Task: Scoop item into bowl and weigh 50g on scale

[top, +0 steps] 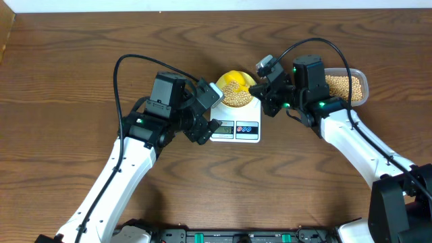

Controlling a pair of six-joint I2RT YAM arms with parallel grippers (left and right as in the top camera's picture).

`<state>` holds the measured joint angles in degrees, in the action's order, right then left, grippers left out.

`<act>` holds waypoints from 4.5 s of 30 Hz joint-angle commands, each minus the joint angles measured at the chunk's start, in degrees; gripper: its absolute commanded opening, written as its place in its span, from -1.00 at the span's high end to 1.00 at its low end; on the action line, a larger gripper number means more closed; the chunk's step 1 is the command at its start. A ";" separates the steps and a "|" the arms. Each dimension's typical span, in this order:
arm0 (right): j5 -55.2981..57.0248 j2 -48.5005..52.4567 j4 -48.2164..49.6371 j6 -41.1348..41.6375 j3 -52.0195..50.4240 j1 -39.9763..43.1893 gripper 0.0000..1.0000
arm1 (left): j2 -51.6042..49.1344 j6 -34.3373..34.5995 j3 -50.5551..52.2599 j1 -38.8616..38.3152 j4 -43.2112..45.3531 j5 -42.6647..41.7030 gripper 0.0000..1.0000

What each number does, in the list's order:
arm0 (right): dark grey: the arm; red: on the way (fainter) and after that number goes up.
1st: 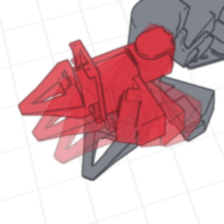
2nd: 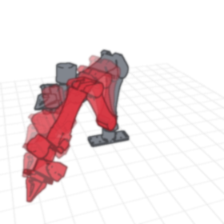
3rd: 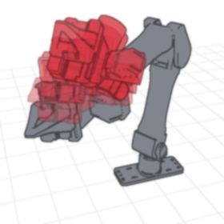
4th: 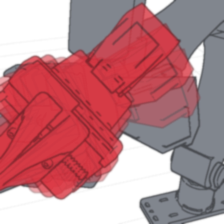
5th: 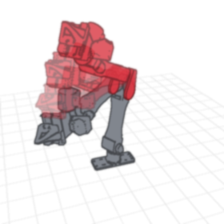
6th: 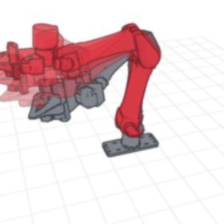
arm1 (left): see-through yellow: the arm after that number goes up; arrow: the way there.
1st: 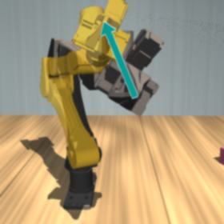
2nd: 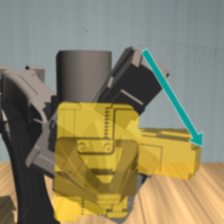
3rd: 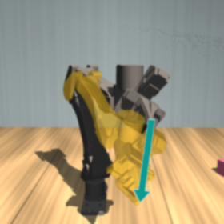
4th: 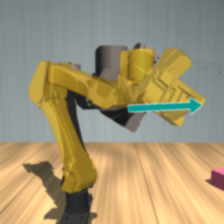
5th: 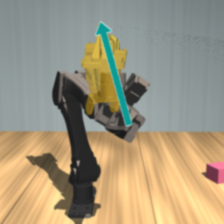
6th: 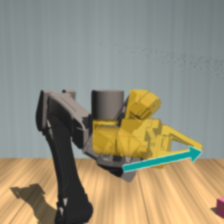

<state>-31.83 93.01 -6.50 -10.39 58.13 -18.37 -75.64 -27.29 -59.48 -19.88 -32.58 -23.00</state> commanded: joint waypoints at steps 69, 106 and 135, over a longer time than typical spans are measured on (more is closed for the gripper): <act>-6.12 0.55 5.90 23.80 1.14 2.36 0.98 | 0.42 -0.76 0.39 0.26 0.02 0.09 -0.68; 4.13 3.87 -2.95 2.60 1.11 -0.72 0.98 | 0.42 -0.76 0.39 0.26 0.02 0.09 -0.68; -6.29 4.07 -3.13 11.54 1.11 -0.87 0.98 | 0.42 -0.76 0.39 0.26 0.02 0.09 -0.68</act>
<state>-36.49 96.71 -9.56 -2.87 58.17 -19.84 -75.64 -27.29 -59.48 -19.88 -32.60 -22.98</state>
